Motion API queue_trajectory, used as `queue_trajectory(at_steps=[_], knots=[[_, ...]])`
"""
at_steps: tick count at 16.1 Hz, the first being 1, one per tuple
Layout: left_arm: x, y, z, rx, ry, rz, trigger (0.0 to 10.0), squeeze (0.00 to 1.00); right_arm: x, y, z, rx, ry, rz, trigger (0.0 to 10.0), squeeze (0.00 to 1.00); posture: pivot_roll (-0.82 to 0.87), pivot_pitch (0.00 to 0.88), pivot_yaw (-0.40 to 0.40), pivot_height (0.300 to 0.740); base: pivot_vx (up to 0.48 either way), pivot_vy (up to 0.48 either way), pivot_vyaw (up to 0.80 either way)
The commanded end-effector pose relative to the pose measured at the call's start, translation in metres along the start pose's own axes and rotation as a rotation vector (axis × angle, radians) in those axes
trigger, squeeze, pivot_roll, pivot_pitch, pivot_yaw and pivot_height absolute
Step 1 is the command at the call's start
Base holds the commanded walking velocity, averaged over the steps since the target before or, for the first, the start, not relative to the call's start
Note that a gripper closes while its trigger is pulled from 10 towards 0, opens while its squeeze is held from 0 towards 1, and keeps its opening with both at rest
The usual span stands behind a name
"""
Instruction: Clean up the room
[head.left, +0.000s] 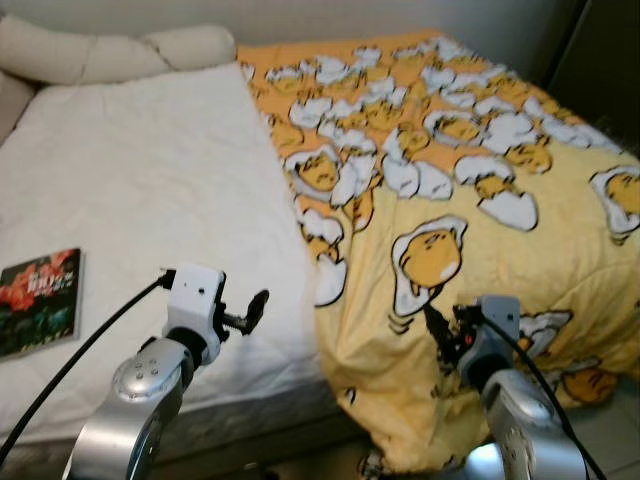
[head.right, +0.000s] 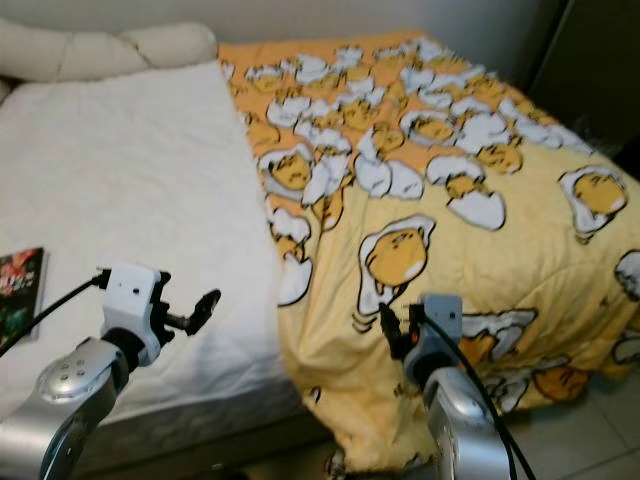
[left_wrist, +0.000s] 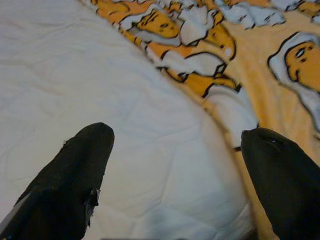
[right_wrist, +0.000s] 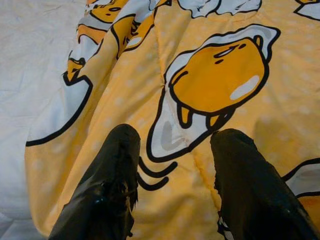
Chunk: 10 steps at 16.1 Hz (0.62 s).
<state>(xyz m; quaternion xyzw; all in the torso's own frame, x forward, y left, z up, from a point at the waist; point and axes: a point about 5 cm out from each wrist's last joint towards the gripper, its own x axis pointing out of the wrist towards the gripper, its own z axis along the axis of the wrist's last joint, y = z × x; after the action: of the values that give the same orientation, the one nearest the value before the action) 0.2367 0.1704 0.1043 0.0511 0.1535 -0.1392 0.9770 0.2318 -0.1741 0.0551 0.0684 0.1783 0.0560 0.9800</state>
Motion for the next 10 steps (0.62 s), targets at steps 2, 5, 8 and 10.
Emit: queue_trajectory(at_steps=[2, 5, 8, 10], knots=[[0.0044, 0.0072, 0.0025, 0.021, -0.012, 0.037, 10.0, 0.00, 0.0030, 0.0048, -0.0015, -0.001, -0.001, -0.008, 10.0, 0.00, -0.07, 0.000, 0.043, 0.740, 0.000, 0.000, 0.00], [0.0067, 0.0076, 0.0038, 0.028, -0.019, 0.034, 10.0, 0.00, 0.0044, 0.0052, -0.0017, 0.005, -0.005, -0.016, 10.0, 0.00, -0.07, 0.000, 0.043, 0.740, 0.000, 0.000, 0.00], [0.0106, 0.0072, 0.0049, 0.030, -0.030, 0.020, 10.0, 0.00, 0.0061, 0.0015, -0.0044, 0.028, 0.006, -0.044, 10.0, 0.00, -0.07, 0.000, 0.044, 0.740, 0.000, 0.000, 0.00], [0.0113, 0.0077, 0.0060, 0.042, -0.033, 0.015, 10.0, 0.00, 0.0062, 0.0011, -0.0051, 0.031, 0.010, -0.051, 10.0, 0.00, -0.07, 0.000, 0.045, 0.740, 0.000, 0.000, 0.00]])
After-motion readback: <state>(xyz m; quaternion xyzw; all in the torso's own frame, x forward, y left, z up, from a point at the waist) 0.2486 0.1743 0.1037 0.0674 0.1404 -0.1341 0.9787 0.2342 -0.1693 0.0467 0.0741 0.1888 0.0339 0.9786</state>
